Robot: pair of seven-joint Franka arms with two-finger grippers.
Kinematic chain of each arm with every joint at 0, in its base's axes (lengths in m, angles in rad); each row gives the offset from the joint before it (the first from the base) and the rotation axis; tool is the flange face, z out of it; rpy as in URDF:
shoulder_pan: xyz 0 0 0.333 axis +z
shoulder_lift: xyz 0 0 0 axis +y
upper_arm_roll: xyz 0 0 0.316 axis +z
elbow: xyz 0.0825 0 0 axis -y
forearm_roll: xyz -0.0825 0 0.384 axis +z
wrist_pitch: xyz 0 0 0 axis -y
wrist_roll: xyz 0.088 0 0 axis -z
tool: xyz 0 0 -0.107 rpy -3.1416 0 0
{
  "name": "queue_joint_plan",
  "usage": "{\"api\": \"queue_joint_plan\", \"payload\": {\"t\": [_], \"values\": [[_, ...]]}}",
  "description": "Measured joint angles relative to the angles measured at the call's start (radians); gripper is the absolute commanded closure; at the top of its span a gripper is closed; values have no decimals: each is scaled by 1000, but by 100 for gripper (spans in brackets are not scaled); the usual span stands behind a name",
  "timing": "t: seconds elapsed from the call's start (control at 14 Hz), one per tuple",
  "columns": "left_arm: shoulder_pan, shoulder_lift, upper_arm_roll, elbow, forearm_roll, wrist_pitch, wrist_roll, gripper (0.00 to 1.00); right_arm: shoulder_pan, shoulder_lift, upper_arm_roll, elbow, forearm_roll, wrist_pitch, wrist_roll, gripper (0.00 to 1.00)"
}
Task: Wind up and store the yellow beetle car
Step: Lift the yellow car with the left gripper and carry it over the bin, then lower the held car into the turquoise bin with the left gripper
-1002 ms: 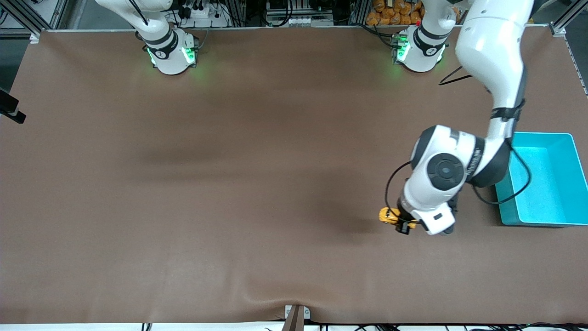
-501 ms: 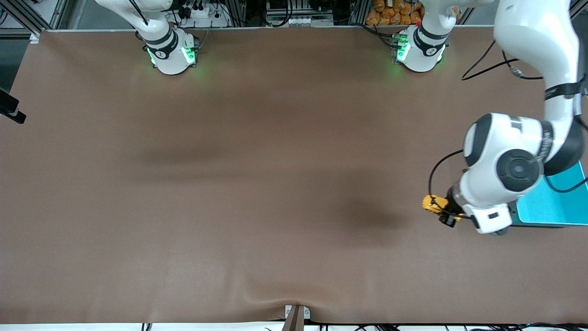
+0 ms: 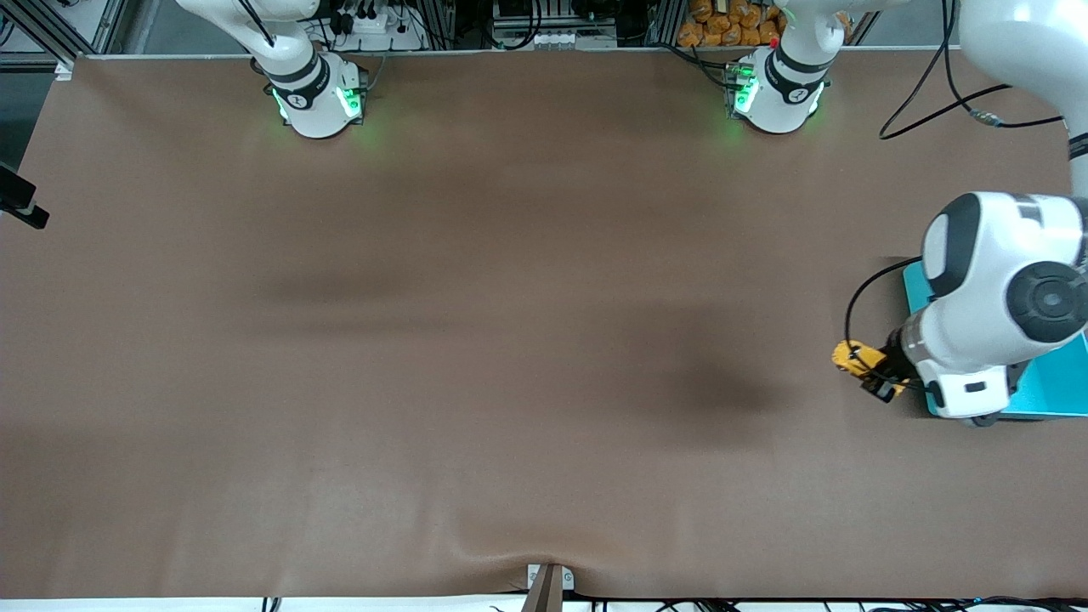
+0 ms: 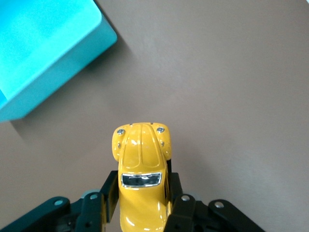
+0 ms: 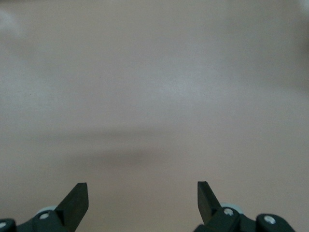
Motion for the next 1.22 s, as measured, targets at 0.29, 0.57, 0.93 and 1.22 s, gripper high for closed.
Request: {"api": "queue_joint_plan", "payload": {"t": [0.29,0.57,0.93,1.22], "values": [[76,-49,-1,-51,0,-1,178,100,0,0,0,-1,0,0,0,0],[173,-76,-1,-63,-1,-1,388,100,0,0,0,-1,0,0,0,0],[272,-86,-3,-64,-22,-1,656,100,0,0,0,0,0,0,1,0],[289,-86,-4,-68,-32,5,772,100,0,0,0,0,0,0,1,0]]}}
